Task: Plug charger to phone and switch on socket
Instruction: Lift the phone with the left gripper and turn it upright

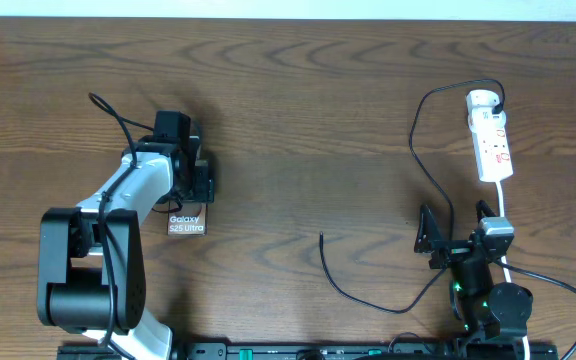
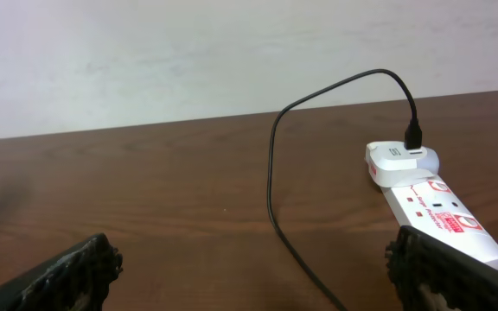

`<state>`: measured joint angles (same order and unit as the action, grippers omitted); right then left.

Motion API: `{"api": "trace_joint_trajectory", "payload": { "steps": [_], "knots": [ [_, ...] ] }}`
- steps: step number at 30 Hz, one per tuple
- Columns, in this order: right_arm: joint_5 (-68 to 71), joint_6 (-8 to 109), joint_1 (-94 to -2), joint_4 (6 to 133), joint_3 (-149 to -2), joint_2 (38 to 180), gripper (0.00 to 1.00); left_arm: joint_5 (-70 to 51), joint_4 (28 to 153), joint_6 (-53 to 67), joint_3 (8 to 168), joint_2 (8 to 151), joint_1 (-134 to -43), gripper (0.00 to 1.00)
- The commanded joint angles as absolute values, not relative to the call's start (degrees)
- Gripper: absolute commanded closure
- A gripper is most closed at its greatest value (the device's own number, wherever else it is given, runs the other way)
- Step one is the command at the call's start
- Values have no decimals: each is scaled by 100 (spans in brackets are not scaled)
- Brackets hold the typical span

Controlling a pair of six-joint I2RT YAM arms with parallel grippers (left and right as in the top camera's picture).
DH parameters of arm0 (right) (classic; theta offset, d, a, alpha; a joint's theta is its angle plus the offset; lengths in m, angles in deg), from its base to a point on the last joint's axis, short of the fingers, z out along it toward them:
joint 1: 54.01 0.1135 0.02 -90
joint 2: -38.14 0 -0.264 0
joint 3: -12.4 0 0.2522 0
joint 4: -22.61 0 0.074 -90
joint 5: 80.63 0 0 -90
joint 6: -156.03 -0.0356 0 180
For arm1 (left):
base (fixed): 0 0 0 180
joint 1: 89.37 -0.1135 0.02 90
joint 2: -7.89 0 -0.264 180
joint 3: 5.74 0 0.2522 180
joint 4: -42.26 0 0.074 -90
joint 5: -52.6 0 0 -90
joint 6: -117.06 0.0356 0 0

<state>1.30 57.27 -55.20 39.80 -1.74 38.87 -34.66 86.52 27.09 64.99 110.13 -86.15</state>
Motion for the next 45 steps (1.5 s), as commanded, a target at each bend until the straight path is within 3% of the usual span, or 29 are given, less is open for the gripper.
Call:
{"api": "trace_joint_trajectory", "payload": {
  "steps": [1, 23, 27, 45],
  "knots": [
    [134, 5706, -5472, 4004, -168, 3863, 1, -3485, 8632, 2728, 6446, 11085, -8606, 93],
    [134, 5706, -5472, 4004, -168, 3863, 1, -3479, 8855, 2401, 6534, 9258, -8606, 93],
    [134, 5706, -5472, 4004, -168, 3863, 1, -2959, 8986, 2184, 6534, 8856, -8608, 93],
    [134, 5706, -5472, 4004, -168, 3863, 1, -82, 9024, -1684, 6532, 8195, -8648, 93]
  ]
}}
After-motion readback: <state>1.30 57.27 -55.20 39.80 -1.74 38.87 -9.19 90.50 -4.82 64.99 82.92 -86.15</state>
